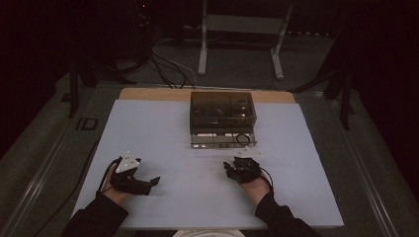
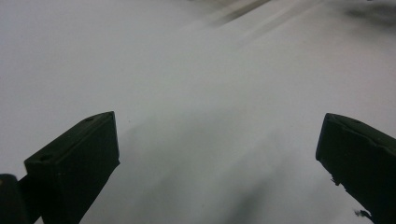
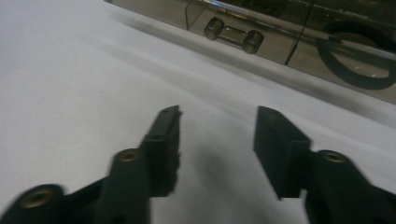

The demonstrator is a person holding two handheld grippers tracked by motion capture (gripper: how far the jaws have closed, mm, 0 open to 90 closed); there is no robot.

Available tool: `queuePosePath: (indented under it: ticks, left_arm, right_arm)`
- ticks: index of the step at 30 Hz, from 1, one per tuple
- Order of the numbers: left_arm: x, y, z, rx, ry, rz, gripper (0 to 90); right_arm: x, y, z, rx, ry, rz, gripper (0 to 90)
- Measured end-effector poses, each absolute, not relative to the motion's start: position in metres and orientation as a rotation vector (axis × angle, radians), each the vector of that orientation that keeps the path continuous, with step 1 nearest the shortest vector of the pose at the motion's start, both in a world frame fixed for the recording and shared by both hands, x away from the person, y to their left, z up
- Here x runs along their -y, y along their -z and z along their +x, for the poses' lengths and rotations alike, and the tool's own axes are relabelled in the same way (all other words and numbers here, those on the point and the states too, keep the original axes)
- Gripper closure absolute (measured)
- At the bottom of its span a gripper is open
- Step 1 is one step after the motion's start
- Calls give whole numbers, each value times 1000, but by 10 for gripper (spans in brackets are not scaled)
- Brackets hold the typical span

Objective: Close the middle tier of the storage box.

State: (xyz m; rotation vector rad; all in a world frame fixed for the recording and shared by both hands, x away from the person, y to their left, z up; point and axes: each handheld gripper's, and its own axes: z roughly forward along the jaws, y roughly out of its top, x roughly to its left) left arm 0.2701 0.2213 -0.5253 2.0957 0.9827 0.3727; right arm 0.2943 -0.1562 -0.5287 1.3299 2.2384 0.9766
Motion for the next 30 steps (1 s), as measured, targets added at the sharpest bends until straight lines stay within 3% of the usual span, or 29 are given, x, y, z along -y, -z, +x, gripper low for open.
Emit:
queuePosePath:
  ticks: [11,30]
  left_arm:
    - [-221,526,270,-983,-368,2099,10]
    - [-220,527,270,-980,-363,2106,10]
  right_arm:
    - [160,524,294,-2205,-976,1331,884]
    - [161,519,298,-2163,-999,1308,900]
